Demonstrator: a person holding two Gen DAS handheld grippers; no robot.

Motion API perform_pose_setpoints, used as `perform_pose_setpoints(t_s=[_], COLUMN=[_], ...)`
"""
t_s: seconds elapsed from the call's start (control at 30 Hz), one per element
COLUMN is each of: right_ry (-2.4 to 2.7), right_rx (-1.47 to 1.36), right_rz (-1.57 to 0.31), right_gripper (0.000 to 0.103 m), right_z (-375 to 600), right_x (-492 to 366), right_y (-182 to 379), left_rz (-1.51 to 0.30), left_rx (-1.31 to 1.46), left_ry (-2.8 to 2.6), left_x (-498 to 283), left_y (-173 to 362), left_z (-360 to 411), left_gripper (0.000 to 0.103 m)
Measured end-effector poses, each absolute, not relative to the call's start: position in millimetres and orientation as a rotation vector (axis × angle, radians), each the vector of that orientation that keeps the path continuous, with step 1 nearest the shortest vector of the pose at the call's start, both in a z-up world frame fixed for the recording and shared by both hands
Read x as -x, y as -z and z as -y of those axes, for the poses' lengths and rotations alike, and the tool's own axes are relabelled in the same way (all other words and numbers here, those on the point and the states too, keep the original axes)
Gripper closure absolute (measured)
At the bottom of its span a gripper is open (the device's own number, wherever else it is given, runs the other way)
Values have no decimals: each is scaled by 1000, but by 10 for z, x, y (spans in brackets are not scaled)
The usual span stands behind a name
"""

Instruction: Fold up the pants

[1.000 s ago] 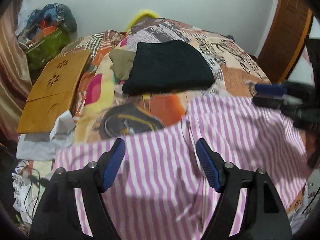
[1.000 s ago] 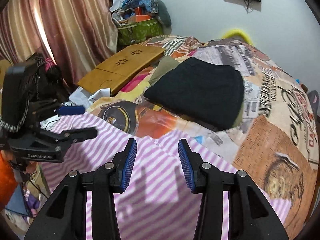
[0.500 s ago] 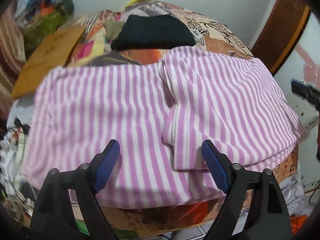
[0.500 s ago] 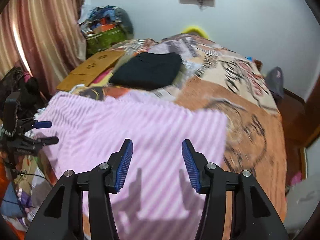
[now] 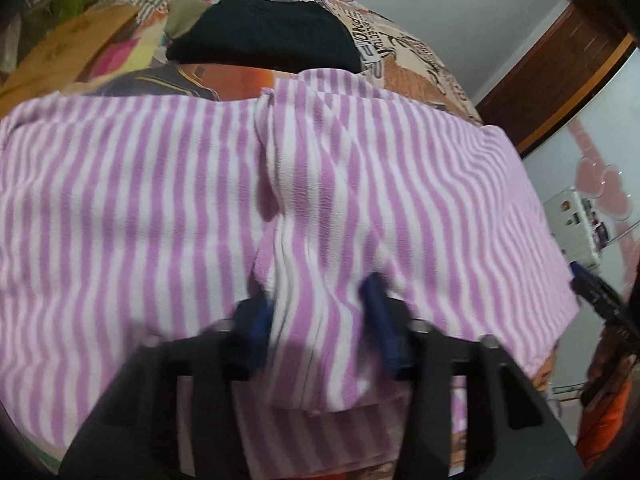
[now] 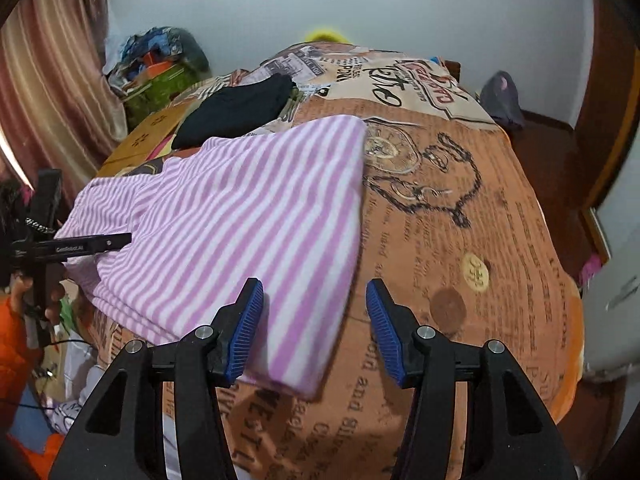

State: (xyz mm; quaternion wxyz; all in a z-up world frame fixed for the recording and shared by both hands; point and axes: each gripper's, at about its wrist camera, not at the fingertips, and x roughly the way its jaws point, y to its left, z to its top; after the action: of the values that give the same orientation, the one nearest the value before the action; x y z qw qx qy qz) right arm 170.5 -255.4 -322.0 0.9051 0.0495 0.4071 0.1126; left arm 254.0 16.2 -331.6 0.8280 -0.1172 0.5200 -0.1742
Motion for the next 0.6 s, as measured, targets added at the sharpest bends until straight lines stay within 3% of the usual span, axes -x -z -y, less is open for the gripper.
perform_pose_setpoints(t_s=[0.07,0.17,0.4,0.6], right_ry=[-230,-247,-296,-238], right_rx=[-86,-64,-35,-58], right_rz=[-836,-827,-833,-859], right_gripper=[52,50,40,39], right_z=[2554,2555,2517,2503], right_x=[-1661,-1581,-1404,-1404], right_y=[3209,3188,3226,3396], left_rz=[-1100,-1076,-1038,-1019], left_rx=[231,171,152,131], left_ry=[370,349,319,321], left_x=[-2500,-2378,-2265,-2287], left_y=[3270,3171,2967,2868], left_z=[-130,-91,-85,-37], left_gripper=[79,82,83,83])
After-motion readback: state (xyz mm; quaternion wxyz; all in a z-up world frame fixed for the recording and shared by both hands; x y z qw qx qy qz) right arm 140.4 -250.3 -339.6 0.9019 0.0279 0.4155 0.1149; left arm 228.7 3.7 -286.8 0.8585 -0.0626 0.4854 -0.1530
